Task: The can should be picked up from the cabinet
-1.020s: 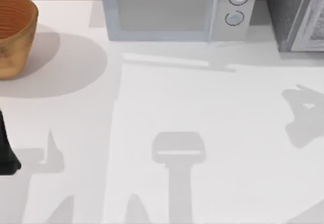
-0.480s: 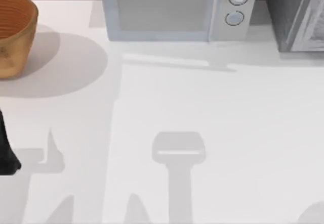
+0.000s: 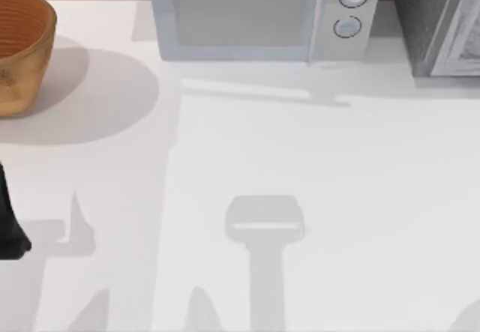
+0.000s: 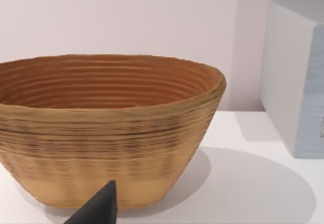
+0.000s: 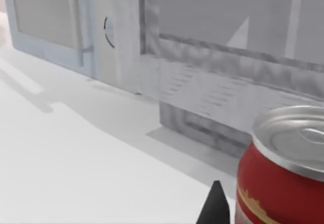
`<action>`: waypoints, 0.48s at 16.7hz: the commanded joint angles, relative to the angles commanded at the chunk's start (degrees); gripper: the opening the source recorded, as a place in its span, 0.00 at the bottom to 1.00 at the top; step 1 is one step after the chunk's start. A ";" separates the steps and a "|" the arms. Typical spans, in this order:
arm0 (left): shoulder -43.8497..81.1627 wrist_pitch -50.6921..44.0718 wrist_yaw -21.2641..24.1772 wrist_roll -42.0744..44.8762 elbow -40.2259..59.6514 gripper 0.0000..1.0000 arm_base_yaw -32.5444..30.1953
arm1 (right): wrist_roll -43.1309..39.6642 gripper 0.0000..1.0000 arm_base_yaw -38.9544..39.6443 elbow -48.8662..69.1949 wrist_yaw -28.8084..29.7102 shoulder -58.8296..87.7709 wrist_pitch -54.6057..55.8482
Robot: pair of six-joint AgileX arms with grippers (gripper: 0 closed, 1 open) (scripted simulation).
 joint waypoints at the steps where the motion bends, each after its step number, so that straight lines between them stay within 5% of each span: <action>1: 0.00 0.00 0.00 0.00 0.00 1.00 0.00 | -0.16 0.00 0.16 0.07 0.19 0.03 -0.12; 8: 0.00 0.00 0.00 0.00 0.00 1.00 0.00 | -2.78 0.00 3.24 1.02 3.40 0.91 -2.61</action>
